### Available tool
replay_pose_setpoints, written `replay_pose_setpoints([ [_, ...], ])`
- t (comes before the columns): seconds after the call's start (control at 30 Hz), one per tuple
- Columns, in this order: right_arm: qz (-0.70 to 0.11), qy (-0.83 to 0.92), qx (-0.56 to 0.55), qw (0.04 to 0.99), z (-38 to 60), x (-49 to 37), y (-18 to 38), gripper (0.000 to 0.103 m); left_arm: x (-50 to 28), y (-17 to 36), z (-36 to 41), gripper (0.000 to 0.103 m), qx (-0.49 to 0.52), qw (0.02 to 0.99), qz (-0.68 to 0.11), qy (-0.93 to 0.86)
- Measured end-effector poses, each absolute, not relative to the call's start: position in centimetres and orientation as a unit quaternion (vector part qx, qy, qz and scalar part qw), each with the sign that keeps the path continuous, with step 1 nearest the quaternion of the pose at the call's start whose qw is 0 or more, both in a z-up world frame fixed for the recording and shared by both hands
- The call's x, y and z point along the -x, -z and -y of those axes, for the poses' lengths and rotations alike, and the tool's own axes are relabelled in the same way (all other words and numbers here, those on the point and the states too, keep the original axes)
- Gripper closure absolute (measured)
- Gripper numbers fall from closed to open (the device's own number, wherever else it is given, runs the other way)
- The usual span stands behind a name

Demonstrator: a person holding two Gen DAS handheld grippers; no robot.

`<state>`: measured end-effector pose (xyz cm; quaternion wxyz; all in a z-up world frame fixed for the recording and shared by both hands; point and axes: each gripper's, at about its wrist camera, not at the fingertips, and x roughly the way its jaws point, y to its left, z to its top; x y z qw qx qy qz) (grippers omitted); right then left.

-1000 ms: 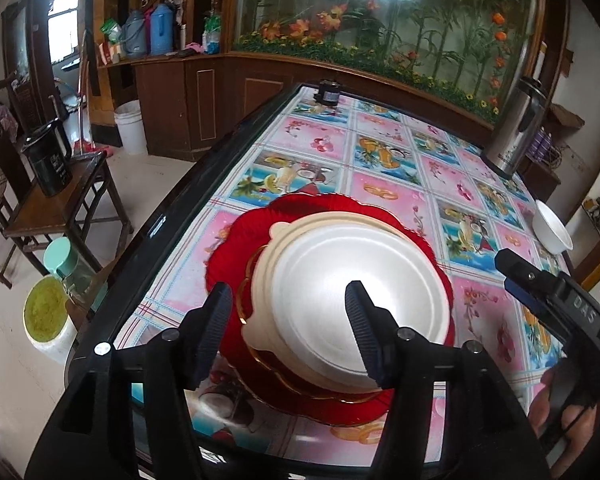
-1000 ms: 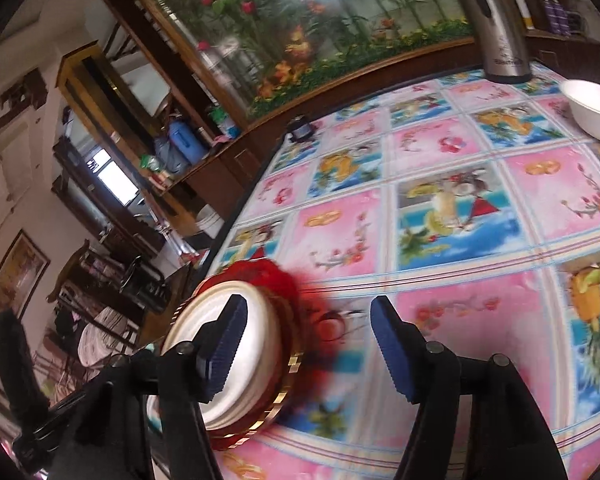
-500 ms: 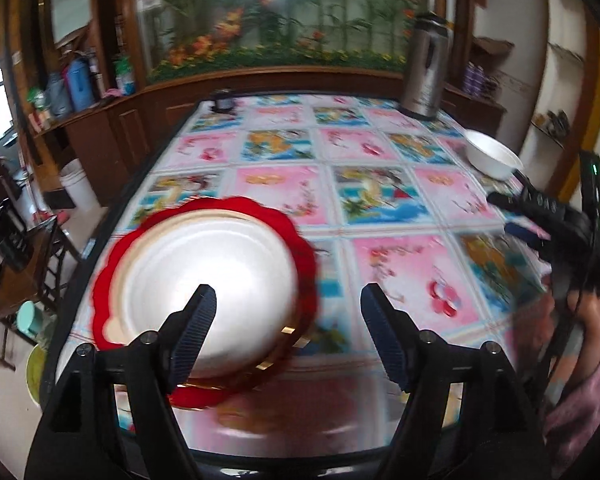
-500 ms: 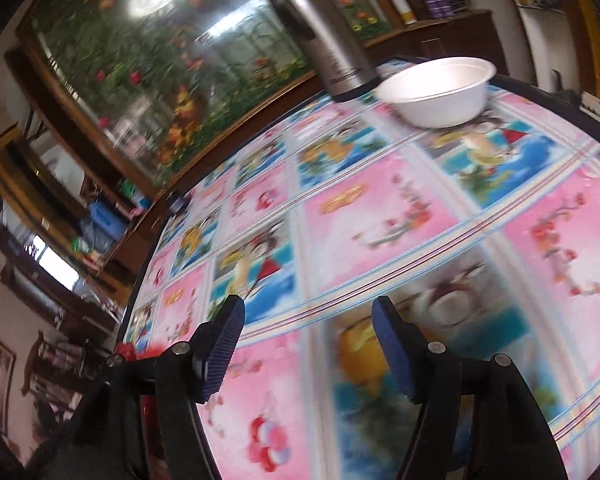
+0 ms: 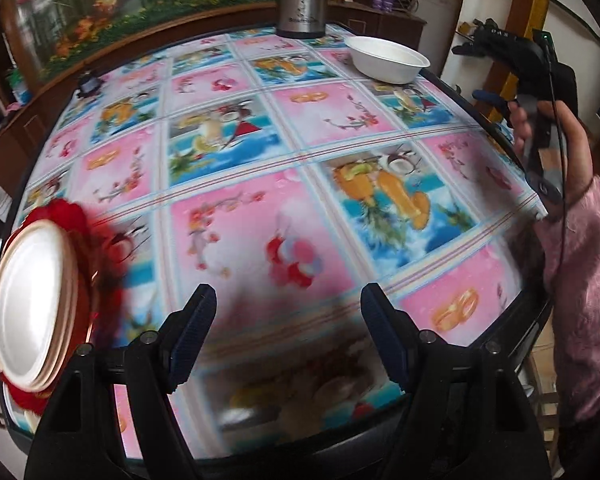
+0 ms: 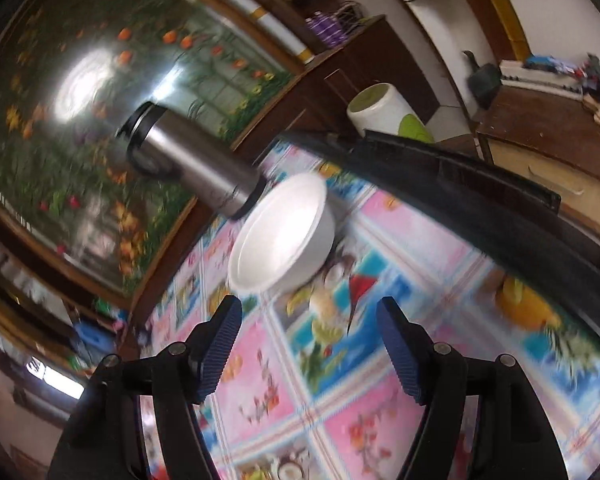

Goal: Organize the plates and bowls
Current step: 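Move both tools toward the second white foam bowl beside the thermos, then grasp the rim of the second white foam bowl with both tools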

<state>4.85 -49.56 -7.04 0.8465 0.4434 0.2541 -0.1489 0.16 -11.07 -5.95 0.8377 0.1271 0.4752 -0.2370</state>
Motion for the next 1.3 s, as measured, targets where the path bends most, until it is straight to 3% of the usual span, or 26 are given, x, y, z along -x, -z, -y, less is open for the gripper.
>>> replay_pose_setpoints([
  [0.2,-0.211,0.14,-0.518,0.817,54.6,-9.0,7.4,0.03,-4.2,4.4,15.2,0.029,-0.116,0.83,-0.496,0.226],
  [0.4,-0.196,0.116,-0.59,0.775,56.3,-12.6,11.5,0.03,-9.2,3.1,17.8,0.029,-0.113,0.821,-0.519,0.211],
  [0.77,-0.178,0.053,-0.66,0.728,57.5,-12.1,15.4,0.032,-21.9,1.4,28.6,0.029,-0.07,0.831,-0.52,0.184],
  [1.07,-0.201,0.067,-0.631,0.746,56.6,-12.6,14.4,0.056,-26.3,5.0,34.2,0.029,-0.035,0.814,-0.557,0.16],
  [1.2,-0.213,0.074,-0.625,0.747,56.3,-12.7,14.4,0.06,-27.1,6.1,34.6,0.029,-0.01,0.81,-0.565,0.16],
  [1.3,-0.217,0.089,-0.623,0.746,56.3,-12.6,14.6,0.074,-27.3,6.9,35.1,0.029,-0.002,0.802,-0.574,0.167],
])
